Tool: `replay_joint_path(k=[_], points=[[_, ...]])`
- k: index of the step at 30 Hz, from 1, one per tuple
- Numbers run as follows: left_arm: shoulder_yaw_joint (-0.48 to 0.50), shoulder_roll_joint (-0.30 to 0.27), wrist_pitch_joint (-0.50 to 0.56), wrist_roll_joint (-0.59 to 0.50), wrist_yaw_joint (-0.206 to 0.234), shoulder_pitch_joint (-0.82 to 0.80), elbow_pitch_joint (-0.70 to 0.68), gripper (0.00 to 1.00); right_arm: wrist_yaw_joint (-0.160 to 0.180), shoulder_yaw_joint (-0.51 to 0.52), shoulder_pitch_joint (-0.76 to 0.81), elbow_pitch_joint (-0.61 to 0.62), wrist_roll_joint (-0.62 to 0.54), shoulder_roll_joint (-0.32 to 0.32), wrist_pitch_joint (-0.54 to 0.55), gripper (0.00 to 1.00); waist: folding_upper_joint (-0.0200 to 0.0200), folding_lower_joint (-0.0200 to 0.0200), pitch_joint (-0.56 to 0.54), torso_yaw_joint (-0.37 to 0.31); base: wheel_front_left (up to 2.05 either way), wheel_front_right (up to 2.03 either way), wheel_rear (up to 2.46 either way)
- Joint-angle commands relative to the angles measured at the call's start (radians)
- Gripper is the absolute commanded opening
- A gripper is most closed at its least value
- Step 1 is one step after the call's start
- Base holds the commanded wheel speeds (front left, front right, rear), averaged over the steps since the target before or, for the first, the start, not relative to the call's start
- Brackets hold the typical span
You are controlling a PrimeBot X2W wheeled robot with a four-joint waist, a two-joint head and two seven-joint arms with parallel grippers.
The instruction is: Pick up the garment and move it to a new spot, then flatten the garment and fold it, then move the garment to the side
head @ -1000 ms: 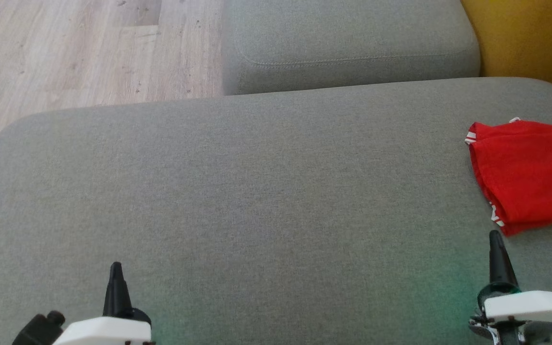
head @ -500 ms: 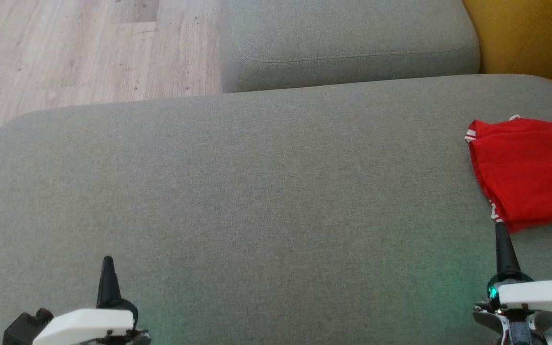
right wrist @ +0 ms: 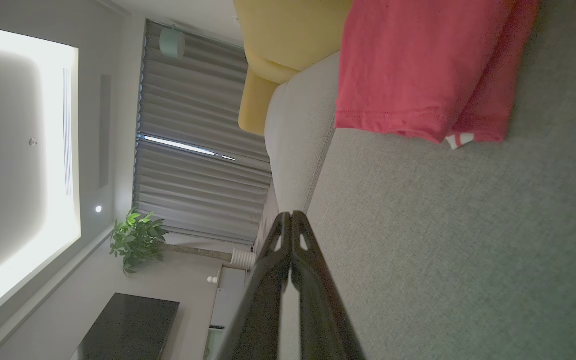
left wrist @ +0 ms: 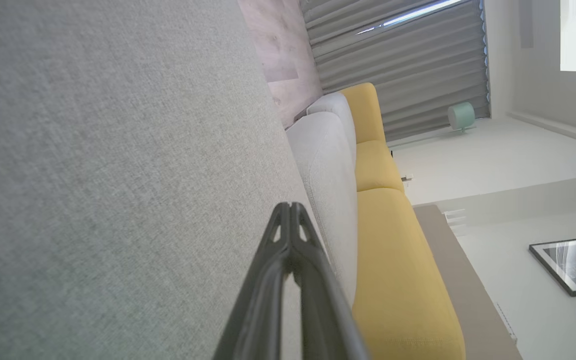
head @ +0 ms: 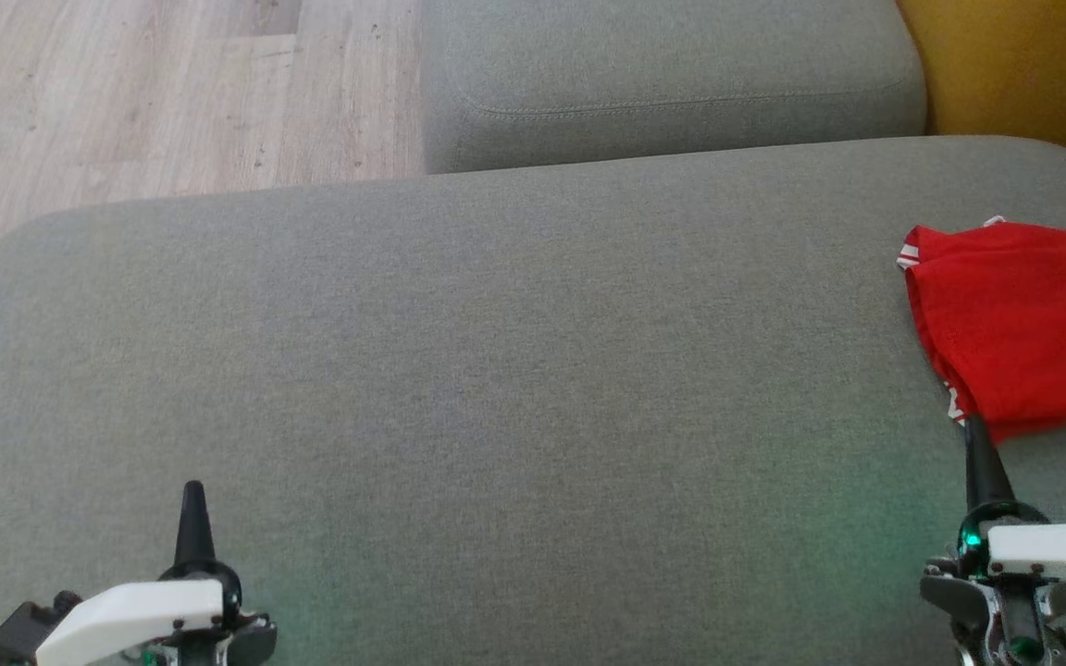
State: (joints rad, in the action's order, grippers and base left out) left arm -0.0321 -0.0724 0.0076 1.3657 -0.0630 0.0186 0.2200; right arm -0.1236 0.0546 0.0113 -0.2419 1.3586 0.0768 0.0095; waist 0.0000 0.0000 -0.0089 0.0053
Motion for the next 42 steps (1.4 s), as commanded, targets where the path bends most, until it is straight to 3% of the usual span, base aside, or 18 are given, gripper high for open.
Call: replay_joint_path(k=[1, 22, 42], points=[[0.036, -0.011, 0.006, 0.031, -0.012, -0.060, -0.023, 0.00, -0.006, -0.010, -0.053, 0.026, 0.032, 0.006, 0.011, 0.00, 0.0000, 0.0000, 0.001, 0.000, 0.00, 0.00, 0.00], [0.102, -0.009, 0.070, 0.272, -0.066, -0.122, 0.022, 0.00, -0.007, 0.023, -0.115, 0.000, 0.274, -0.001, 0.074, 0.00, 0.0000, 0.0000, 0.012, -0.005, 0.00, 0.00, 0.00], [0.112, -0.002, 0.078, 0.271, -0.068, -0.124, 0.024, 0.00, -0.007, 0.031, -0.117, -0.001, 0.274, -0.006, 0.081, 0.00, 0.0000, 0.0000, 0.012, -0.005, 0.00, 0.00, 0.00]])
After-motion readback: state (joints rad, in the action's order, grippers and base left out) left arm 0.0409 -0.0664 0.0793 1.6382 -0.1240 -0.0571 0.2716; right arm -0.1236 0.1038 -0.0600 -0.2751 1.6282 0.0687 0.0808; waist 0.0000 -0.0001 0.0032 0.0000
